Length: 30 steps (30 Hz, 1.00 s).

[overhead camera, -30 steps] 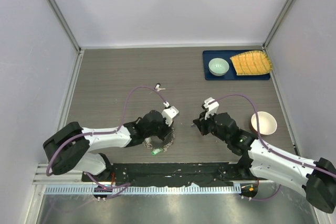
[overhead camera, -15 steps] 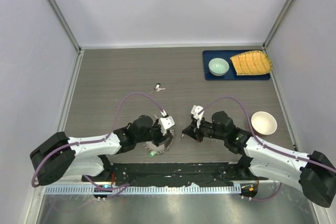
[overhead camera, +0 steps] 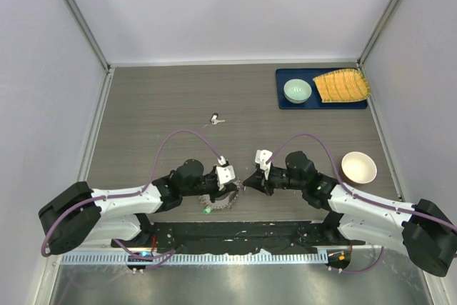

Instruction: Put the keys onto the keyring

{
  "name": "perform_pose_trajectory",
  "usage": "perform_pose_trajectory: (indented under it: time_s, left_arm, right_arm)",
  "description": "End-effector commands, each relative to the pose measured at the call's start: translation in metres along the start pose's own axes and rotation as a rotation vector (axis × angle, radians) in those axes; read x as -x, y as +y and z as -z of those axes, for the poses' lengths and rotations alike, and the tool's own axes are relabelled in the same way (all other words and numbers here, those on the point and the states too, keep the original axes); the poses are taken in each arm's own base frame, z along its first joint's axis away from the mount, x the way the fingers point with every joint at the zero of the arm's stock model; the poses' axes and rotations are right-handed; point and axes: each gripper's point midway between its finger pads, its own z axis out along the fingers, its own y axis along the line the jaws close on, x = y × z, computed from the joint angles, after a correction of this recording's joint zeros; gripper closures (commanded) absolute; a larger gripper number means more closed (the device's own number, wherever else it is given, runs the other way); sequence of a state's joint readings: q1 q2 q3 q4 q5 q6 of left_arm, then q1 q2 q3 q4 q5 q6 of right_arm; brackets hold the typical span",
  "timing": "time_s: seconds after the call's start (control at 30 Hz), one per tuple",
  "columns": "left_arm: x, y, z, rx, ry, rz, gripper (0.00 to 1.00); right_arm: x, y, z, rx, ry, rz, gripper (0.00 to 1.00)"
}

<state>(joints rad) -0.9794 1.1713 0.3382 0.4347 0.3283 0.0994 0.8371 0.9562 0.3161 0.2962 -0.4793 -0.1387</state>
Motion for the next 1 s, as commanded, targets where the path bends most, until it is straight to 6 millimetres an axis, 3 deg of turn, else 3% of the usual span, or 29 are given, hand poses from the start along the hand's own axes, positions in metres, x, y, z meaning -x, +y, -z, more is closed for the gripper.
perform_pose_trajectory:
  time_s: [0.0, 0.43, 0.8, 0.97]
  left_arm:
    - [0.030, -0.003, -0.001, -0.034, -0.116, -0.084, 1.00]
    - [0.037, -0.004, 0.002, -0.038, -0.158, -0.097, 1.00]
    - [0.033, -0.004, 0.000, -0.038, -0.143, -0.090, 1.00]
    - [0.033, -0.003, 0.000, -0.036, -0.137, -0.088, 1.00]
  right_arm:
    - [0.022, 0.002, -0.004, 0.031, -0.052, 0.079, 0.99]
    - [0.014, 0.006, -0.009, 0.062, -0.013, 0.087, 0.99]
    - [0.030, 0.001, 0.001, 0.010, -0.056, 0.131, 0.99]
    - [0.028, 0.002, 0.002, 0.016, -0.045, 0.131, 0.99]
